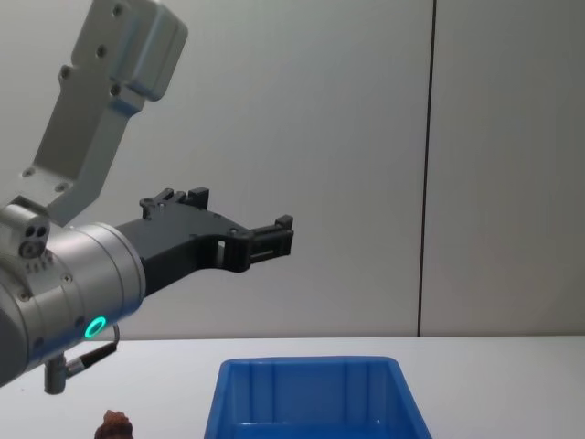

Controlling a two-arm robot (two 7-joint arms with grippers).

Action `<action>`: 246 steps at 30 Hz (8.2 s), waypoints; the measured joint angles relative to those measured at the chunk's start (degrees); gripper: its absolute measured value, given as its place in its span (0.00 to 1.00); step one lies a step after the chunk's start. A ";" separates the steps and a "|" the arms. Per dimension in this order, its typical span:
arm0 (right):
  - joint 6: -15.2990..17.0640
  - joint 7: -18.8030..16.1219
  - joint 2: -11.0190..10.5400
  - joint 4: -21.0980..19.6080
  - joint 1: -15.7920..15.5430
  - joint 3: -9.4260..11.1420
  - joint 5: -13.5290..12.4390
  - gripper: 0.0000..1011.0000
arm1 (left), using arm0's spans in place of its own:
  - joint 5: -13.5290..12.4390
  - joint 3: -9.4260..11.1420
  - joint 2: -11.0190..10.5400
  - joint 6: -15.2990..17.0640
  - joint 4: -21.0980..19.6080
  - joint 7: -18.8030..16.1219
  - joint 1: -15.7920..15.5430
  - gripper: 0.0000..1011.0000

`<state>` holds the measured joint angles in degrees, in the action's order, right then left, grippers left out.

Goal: Pick up the two dolls from the table and place them into the box.

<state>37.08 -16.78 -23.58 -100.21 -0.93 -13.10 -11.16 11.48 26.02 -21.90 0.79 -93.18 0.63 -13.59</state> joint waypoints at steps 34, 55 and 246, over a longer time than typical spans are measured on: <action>2.16 1.66 8.21 10.12 7.35 -4.82 7.30 0.49 | 0.00 0.00 0.00 0.00 0.00 0.00 0.00 0.99; -0.78 4.61 8.42 8.72 7.51 -4.02 7.07 0.38 | 0.00 0.00 0.00 0.00 0.00 0.00 0.00 0.99; -10.69 24.38 -1.14 -3.06 -1.18 16.62 -17.66 0.99 | 26.91 -7.18 -7.25 38.97 7.19 -0.07 2.59 0.48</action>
<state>26.39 7.59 -24.73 -103.28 -2.11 3.53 -28.82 38.39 18.85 -29.15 39.76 -85.99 0.56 -11.00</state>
